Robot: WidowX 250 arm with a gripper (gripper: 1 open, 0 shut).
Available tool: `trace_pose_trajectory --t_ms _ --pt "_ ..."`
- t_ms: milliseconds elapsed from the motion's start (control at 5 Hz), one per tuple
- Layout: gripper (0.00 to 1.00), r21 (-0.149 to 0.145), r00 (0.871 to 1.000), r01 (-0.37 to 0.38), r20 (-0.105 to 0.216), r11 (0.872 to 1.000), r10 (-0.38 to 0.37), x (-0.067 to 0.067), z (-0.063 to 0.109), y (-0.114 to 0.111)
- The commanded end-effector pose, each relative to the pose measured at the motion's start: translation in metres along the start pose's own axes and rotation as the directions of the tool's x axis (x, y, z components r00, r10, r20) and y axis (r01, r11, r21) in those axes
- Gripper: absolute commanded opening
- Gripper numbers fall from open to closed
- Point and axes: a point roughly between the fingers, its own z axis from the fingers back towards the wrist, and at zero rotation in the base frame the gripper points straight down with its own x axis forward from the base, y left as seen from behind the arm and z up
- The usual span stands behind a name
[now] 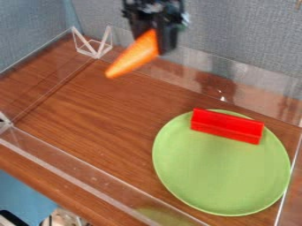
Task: Put the carrot on the green plate
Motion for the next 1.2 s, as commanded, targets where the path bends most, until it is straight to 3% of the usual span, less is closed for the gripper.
trace_pose_trajectory --t_ms 0,200,400,600,800,1000 --pt "1.0 0.013 0.992 0.13 0.001 0.991 -0.13 -0.011 -0.013 -0.046" --pt "1.0 0.067 0.984 0.18 0.002 0.981 -0.18 -0.032 -0.009 -0.026" --pt "1.0 0.089 0.953 0.303 -0.017 0.949 -0.303 -0.038 -0.024 -0.056" --pt "1.0 0.105 0.932 0.361 -0.04 0.927 -0.359 -0.043 -0.034 -0.085" --pt "1.0 0.118 0.927 0.374 -0.056 0.92 -0.37 -0.051 -0.043 -0.099" --pt "1.0 0.121 0.908 0.419 -0.084 0.9 -0.411 -0.05 -0.05 -0.105"
